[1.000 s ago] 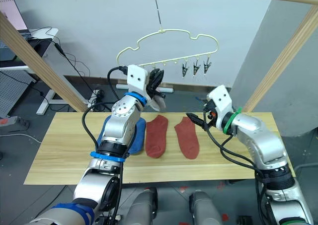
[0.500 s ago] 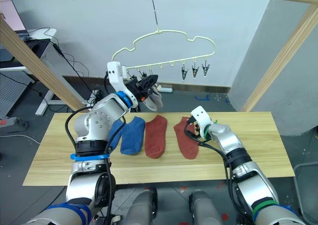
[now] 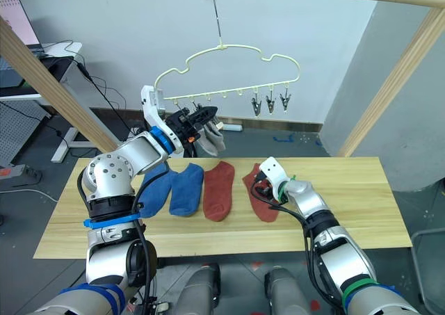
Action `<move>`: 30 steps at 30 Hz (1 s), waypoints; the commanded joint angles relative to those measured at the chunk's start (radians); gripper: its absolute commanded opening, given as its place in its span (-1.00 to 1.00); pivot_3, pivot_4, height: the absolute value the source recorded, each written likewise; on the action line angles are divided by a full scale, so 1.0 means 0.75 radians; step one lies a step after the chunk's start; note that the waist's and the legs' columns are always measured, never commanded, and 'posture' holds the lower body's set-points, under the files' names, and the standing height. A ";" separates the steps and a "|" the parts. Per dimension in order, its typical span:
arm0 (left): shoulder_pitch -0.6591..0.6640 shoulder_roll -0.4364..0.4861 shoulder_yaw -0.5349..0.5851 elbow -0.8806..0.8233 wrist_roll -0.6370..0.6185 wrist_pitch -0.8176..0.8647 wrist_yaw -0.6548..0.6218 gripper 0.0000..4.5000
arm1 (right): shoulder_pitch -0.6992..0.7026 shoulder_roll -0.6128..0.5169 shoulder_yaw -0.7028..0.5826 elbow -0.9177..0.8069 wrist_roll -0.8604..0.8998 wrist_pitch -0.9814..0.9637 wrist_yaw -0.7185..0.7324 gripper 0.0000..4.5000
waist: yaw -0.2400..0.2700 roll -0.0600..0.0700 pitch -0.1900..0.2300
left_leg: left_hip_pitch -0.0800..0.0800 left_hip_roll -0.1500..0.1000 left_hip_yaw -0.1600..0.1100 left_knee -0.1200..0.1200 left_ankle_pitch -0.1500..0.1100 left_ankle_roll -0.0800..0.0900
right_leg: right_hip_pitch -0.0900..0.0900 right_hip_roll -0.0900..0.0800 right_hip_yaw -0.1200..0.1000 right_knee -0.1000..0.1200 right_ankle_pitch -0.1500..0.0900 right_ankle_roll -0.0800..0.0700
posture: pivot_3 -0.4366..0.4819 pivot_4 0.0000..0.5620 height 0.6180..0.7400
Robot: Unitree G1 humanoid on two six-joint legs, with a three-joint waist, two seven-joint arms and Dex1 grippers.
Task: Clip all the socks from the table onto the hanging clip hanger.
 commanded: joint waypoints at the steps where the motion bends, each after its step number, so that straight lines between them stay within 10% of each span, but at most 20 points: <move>1: 0.007 0.012 0.000 -0.050 -0.029 0.003 0.007 -0.87 | 0.075 -0.032 0.000 -0.079 -0.023 0.038 0.029 -0.57 | 0.000 0.000 0.000 | 0.000 0.000 0.000 0.000 0.000 0.000 | 0.000 0.000 0.000 0.000 0.000 0.000 | 0.01 -0.10 1.00; 4: 0.008 0.006 0.001 -0.049 -0.041 0.001 0.016 -0.87 | 0.122 -0.053 -0.015 -0.196 -0.010 0.052 0.048 -0.99 | 0.001 0.000 0.000 | 0.000 0.000 0.000 0.000 0.000 0.000 | 0.000 0.000 0.000 0.000 0.000 0.000 | 0.01 -0.11 1.00; 16: -0.044 -0.023 0.155 0.066 -0.316 0.201 0.150 -0.87 | 0.360 -0.256 -0.122 -1.312 0.349 0.436 0.322 -0.99 | -0.003 0.000 0.001 | -0.002 0.001 -0.001 -0.001 0.000 0.000 | -0.002 0.001 0.000 -0.001 -0.001 0.002 | -0.05 -0.07 1.00; 30: -0.041 -0.037 0.160 0.062 -0.511 0.269 0.257 -0.87 | 0.244 -0.209 -0.109 -1.422 0.470 0.582 0.264 -0.99 | -0.002 0.000 0.001 | -0.005 0.000 -0.001 -0.001 0.000 0.000 | -0.003 0.000 0.000 -0.006 -0.002 0.003 | -0.07 -0.06 1.00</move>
